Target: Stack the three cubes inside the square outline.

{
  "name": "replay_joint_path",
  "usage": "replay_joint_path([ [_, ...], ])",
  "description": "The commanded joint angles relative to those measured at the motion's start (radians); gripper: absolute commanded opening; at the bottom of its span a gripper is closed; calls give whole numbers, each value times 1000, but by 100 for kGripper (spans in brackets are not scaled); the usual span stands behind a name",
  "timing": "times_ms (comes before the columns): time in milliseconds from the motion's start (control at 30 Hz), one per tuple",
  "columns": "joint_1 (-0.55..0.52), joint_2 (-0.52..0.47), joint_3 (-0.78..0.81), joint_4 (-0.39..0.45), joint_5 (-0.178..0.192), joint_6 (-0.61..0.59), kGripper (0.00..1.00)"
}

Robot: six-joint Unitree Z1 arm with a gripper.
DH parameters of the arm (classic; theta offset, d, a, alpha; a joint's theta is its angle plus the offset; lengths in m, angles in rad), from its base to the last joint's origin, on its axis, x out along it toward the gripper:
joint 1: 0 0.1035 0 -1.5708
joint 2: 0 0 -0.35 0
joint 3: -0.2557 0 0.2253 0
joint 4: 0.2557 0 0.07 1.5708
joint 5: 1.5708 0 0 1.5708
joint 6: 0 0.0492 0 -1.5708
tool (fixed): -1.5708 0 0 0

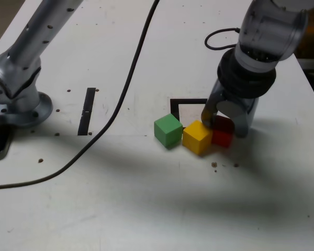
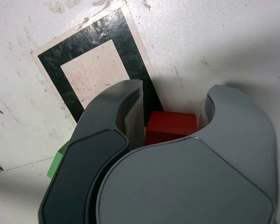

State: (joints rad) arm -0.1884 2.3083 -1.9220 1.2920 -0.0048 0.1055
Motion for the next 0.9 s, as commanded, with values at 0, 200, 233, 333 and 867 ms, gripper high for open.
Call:
replay_joint_path([
  [0, 1, -3, 1, -2, -1, 1, 26],
  [200, 1, -44, -9, 12, 17, 0, 26],
  [233, 1, -57, -11, 19, 23, -1, 26],
  [333, 6, -101, -18, 43, 46, -4, 25],
  [867, 151, -231, 168, 63, 35, -7, 25],
])
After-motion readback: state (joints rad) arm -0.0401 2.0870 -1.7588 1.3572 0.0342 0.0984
